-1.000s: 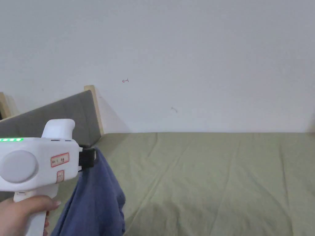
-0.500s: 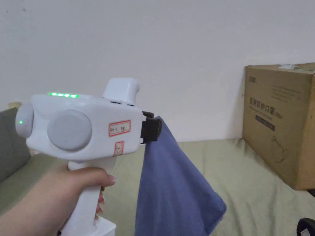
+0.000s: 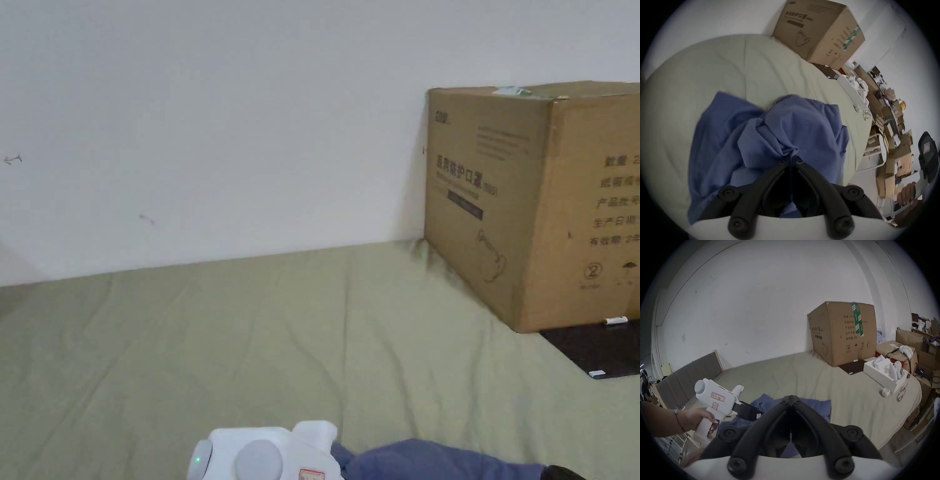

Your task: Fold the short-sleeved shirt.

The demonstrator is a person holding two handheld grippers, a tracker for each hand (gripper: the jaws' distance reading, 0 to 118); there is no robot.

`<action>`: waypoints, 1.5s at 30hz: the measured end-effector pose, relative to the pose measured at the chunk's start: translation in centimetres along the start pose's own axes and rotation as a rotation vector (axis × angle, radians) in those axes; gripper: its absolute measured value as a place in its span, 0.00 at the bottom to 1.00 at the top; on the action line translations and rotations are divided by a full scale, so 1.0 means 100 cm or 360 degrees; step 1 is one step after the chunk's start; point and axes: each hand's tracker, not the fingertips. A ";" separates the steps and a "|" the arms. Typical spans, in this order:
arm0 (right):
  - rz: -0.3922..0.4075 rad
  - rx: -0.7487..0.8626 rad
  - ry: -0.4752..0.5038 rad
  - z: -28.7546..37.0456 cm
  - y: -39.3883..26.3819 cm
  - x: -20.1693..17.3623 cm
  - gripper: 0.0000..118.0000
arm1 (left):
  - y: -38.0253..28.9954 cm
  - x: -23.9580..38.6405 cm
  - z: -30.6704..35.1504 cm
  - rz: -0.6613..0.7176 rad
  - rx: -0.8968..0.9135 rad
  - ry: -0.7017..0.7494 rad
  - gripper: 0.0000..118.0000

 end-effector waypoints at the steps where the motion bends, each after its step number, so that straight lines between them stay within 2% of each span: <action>1: 0.0001 -0.0018 -0.0002 -0.002 -0.002 0.000 0.00 | -0.003 -0.002 -0.001 0.0004 0.0050 -0.0012 0.01; 2: -0.0003 -0.0031 0.0000 -0.004 -0.004 0.000 0.00 | -0.006 -0.006 -0.001 0.0043 0.0099 -0.0052 0.03; 3: -0.0006 -0.0036 0.0002 -0.006 -0.005 0.001 0.00 | -0.007 -0.010 0.000 0.0087 0.0118 -0.0113 0.14; 4: -0.0008 -0.0042 0.0002 -0.007 -0.005 0.000 0.00 | -0.010 -0.011 0.005 0.0120 0.0140 -0.0178 0.34; 5: -0.0010 -0.0043 0.0000 -0.007 -0.005 0.000 0.00 | -0.011 -0.013 0.010 0.0134 0.0162 -0.0221 0.63; 6: -0.0010 -0.0042 -0.0001 -0.008 -0.004 0.000 0.00 | -0.012 -0.013 0.016 0.0140 0.0177 -0.0248 0.95; 7: -0.0011 -0.0037 -0.0002 -0.008 -0.002 -0.001 0.00 | -0.012 -0.013 0.024 0.0121 0.0189 -0.0232 1.00; 8: -0.0010 -0.0028 -0.0008 -0.008 0.000 -0.002 0.00 | -0.016 -0.008 0.038 0.0103 0.0269 -0.0277 0.95; 10: -0.0012 -0.0002 -0.0009 -0.005 0.005 -0.004 0.00 | -0.021 -0.010 0.068 0.0063 0.0482 -0.0334 0.98; 12: -0.0015 0.0037 -0.0008 -0.003 0.010 -0.007 0.00 | -0.033 -0.007 0.096 0.0038 0.0587 -0.0230 1.00; 14: -0.0010 0.0095 -0.0007 0.002 0.015 -0.010 0.00 | -0.049 -0.001 0.131 -0.0031 0.0823 -0.0094 0.99; 17: -0.0001 0.0214 0.0004 0.011 0.018 -0.014 0.00 | -0.086 0.017 0.180 -0.0139 0.1228 0.0182 0.85; 18: 0.0002 0.0264 0.0008 0.014 0.018 -0.016 0.00 | -0.101 0.022 0.192 -0.0168 0.1398 0.0274 0.85; 19: 0.0009 0.0338 0.0000 0.019 0.015 -0.018 0.00 | -0.117 0.029 0.203 -0.0197 0.1546 0.0369 0.70; 20: 0.0023 0.0403 -0.0001 0.024 0.012 -0.021 0.00 | -0.131 0.036 0.208 -0.0199 0.1599 0.0451 0.51; 21: 0.0045 0.0448 -0.0009 0.028 0.010 -0.023 0.00 | -0.141 0.041 0.212 -0.0196 0.1635 0.0530 0.24; 22: 0.0080 0.0481 -0.0032 0.032 0.007 -0.027 0.00 | -0.152 0.047 0.215 -0.0185 0.1666 0.0593 0.03; 23: 0.0115 0.0508 -0.0057 0.035 0.006 -0.030 0.00 | -0.161 0.052 0.215 -0.0184 0.1666 0.0665 0.00; 25: 0.0145 0.0539 -0.0084 0.039 0.003 -0.034 0.00 | -0.172 0.062 0.213 -0.0186 0.1706 0.0732 0.00; 28: 0.0146 0.0550 -0.0075 0.045 0.003 -0.034 0.00 | -0.176 0.071 0.210 -0.0338 0.1670 0.0716 0.00; 31: 0.0143 0.0543 -0.0076 0.045 0.007 -0.032 0.00 | -0.171 0.076 0.205 -0.0392 0.1627 0.0718 0.00; 35: 0.0094 0.0536 -0.0067 0.041 0.012 -0.026 0.00 | -0.162 0.072 0.203 -0.0289 0.1636 0.0709 0.00; 38: 0.0082 0.0492 -0.0031 0.033 0.016 -0.020 0.00 | -0.128 0.055 0.203 -0.0209 0.1570 0.0653 0.00; 40: 0.0115 0.0453 -0.0070 0.025 0.018 -0.019 0.00 | -0.081 0.031 0.194 -0.0200 0.1325 0.0600 0.00; 43: 0.0116 0.0362 -0.0035 0.010 0.019 -0.012 0.00 | 0.000 -0.020 0.147 -0.0157 0.0579 0.0331 0.00; 45: 0.0115 0.0284 -0.0034 -0.004 0.017 -0.008 0.00 | 0.034 -0.049 0.107 -0.0054 0.0318 0.0227 0.03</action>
